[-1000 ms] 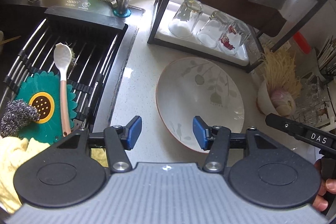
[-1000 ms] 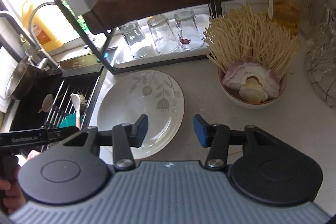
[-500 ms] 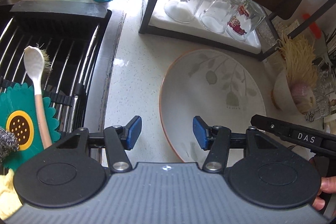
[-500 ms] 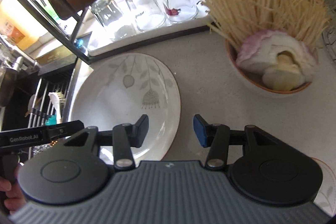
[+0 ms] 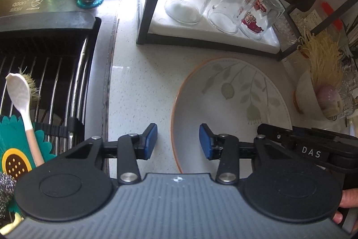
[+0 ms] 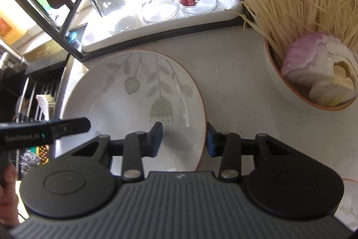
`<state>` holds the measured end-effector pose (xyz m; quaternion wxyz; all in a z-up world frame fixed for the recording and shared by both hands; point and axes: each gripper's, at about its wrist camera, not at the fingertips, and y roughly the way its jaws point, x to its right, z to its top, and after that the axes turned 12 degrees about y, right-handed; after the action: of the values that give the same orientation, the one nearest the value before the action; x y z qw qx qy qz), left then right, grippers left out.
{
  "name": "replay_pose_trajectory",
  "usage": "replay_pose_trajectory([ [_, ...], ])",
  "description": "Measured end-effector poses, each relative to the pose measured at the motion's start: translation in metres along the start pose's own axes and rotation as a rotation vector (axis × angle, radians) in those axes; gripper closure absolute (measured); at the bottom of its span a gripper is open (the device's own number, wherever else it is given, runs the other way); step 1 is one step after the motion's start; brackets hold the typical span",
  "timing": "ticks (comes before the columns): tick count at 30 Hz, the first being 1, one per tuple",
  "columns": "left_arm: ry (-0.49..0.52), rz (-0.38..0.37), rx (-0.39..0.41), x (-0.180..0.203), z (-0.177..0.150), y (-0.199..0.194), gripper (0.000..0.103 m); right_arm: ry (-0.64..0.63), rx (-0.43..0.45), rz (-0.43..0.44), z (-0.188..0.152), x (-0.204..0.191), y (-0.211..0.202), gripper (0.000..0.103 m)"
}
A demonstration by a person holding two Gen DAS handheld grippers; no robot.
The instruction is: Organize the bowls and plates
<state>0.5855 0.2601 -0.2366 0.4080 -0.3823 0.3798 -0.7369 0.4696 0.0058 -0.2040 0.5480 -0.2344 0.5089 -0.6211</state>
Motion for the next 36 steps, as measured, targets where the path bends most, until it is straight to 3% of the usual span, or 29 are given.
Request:
replay_pose_trajectory([
  [6,0.029,-0.013,-0.006,-0.001,0.006,0.004,0.078,0.034,0.001,0.027,0.003,0.004,0.001,0.072],
  [13,0.062,-0.001,-0.055,-0.005,0.005,0.001,0.08,0.119,-0.036,0.084,0.003,0.011,-0.001,0.08],
  [20,-0.032,-0.05,-0.053,-0.016,-0.005,-0.014,0.08,0.074,-0.038,0.127,-0.001,0.01,-0.013,0.082],
  [26,-0.055,-0.053,-0.013,-0.006,-0.009,-0.041,0.08,0.043,0.001,0.177,-0.004,0.012,-0.036,0.083],
  [36,-0.044,-0.156,0.029,0.037,-0.017,-0.076,0.08,0.022,0.104,0.196,-0.017,0.038,-0.104,0.083],
])
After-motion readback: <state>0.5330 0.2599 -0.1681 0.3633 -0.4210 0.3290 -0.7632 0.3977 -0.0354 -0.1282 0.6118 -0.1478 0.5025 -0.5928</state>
